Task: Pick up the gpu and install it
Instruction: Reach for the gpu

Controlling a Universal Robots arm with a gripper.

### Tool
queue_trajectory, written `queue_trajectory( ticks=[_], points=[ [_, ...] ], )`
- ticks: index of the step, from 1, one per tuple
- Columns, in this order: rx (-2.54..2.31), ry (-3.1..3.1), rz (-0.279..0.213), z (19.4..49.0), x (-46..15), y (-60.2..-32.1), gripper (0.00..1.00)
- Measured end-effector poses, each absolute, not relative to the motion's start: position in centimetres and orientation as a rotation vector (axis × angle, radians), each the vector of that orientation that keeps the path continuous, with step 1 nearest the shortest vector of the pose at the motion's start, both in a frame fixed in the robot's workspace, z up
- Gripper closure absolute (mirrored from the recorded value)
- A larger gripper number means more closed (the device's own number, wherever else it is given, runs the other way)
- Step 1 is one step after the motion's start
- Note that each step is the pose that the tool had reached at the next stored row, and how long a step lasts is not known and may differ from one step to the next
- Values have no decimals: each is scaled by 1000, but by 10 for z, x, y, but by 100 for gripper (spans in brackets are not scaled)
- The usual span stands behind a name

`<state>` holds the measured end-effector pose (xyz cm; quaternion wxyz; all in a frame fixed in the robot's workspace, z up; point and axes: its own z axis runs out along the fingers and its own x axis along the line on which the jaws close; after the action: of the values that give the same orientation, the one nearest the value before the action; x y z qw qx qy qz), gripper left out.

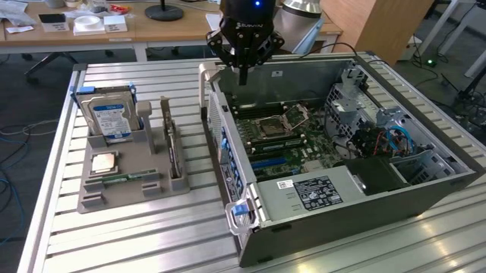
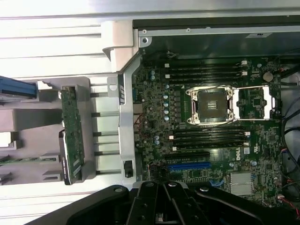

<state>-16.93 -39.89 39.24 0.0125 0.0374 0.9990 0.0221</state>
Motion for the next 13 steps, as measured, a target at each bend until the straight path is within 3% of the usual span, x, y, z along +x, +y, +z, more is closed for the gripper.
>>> queue_trajectory(
  ticks=[13],
  points=[
    [117,3114,69,392,-185,-399,89]
  ],
)
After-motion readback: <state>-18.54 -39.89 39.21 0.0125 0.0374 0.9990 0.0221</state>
